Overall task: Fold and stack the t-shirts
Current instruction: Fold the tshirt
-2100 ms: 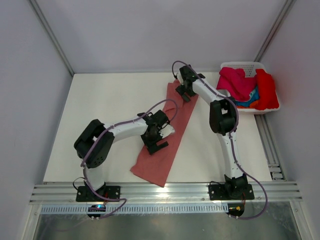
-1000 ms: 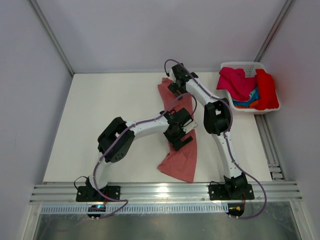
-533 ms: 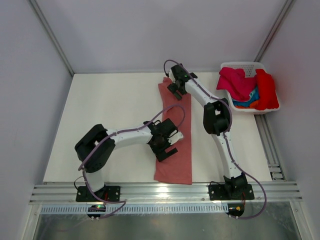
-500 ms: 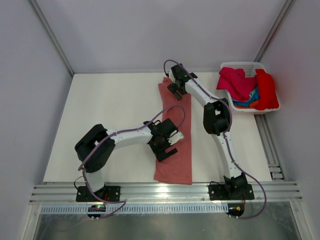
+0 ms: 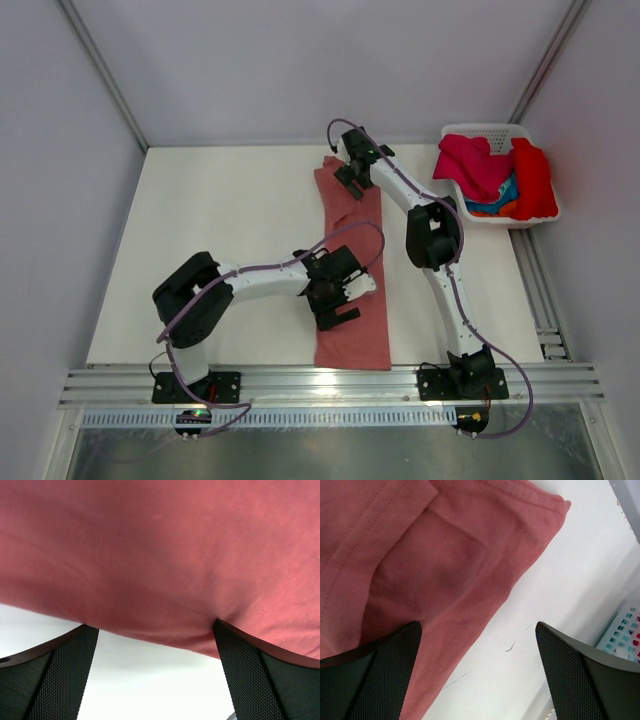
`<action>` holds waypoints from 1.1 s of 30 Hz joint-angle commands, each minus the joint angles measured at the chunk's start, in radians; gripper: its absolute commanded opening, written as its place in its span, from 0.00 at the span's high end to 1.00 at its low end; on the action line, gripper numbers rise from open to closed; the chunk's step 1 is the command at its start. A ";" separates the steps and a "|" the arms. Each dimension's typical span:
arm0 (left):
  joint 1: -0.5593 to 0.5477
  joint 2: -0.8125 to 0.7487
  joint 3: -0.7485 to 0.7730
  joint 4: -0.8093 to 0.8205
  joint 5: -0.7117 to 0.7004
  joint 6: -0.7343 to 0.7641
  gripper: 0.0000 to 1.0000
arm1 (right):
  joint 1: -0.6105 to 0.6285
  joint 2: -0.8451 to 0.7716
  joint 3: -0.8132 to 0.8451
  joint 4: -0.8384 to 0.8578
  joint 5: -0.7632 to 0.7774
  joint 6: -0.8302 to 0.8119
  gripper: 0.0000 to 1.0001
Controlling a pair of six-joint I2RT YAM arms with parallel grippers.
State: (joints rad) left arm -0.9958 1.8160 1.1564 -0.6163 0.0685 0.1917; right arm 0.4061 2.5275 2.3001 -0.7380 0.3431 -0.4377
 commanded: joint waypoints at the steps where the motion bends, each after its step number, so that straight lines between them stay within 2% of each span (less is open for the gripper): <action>1: -0.075 0.008 -0.027 0.020 0.001 0.032 0.01 | 0.010 0.002 0.047 0.017 -0.009 0.008 0.01; 5: -0.124 -0.018 -0.041 0.013 -0.044 0.051 0.01 | 0.010 -0.003 0.045 0.019 -0.010 0.004 0.01; 16: -0.124 -0.124 -0.001 -0.059 -0.226 0.046 0.01 | 0.010 -0.010 0.045 0.020 -0.032 0.016 0.01; 23: -0.115 -0.257 0.176 -0.120 -0.367 0.034 0.01 | 0.011 -0.123 -0.050 0.063 -0.062 0.042 0.01; 28: 0.015 -0.290 0.343 -0.146 -0.268 -0.023 0.01 | 0.023 -0.281 -0.145 0.081 -0.047 0.025 0.01; 33: 0.080 -0.354 0.347 -0.077 -0.242 0.002 0.01 | 0.022 -0.450 -0.215 0.083 0.011 0.013 0.01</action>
State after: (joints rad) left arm -0.9215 1.5124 1.4979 -0.7109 -0.2100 0.1944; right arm 0.4221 2.2593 2.0983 -0.7029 0.3126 -0.4236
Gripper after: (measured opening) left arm 0.991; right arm 0.993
